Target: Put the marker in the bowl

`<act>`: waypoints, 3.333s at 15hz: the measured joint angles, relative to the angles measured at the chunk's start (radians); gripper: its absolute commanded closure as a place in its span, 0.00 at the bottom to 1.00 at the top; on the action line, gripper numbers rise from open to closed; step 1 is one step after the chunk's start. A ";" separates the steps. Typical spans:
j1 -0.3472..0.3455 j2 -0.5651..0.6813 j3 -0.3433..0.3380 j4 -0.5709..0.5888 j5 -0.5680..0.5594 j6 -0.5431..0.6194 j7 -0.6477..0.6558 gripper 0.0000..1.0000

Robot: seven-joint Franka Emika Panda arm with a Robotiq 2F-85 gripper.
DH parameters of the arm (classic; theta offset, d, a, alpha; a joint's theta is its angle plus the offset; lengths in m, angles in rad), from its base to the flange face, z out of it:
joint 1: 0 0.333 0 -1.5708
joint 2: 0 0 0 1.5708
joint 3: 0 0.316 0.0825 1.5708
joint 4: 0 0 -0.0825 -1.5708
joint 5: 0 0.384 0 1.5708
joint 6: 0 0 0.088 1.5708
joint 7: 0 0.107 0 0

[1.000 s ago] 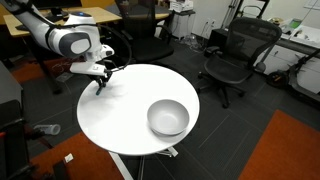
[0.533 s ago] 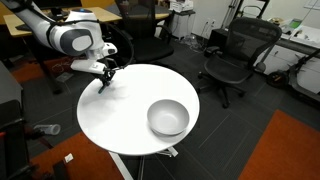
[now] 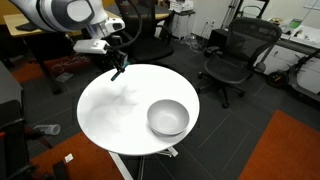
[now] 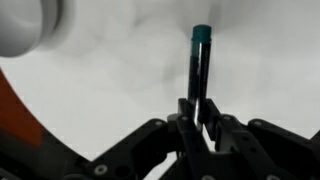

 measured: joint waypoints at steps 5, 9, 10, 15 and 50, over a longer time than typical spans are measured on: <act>-0.032 -0.092 -0.069 -0.026 -0.117 -0.016 0.038 0.95; -0.101 -0.116 -0.084 -0.029 -0.150 -0.014 0.031 0.95; -0.121 -0.118 -0.085 -0.029 -0.150 -0.012 0.027 0.95; -0.215 -0.120 -0.087 -0.020 -0.127 0.004 -0.042 0.95; -0.543 0.172 0.104 0.201 0.356 0.084 -0.463 0.00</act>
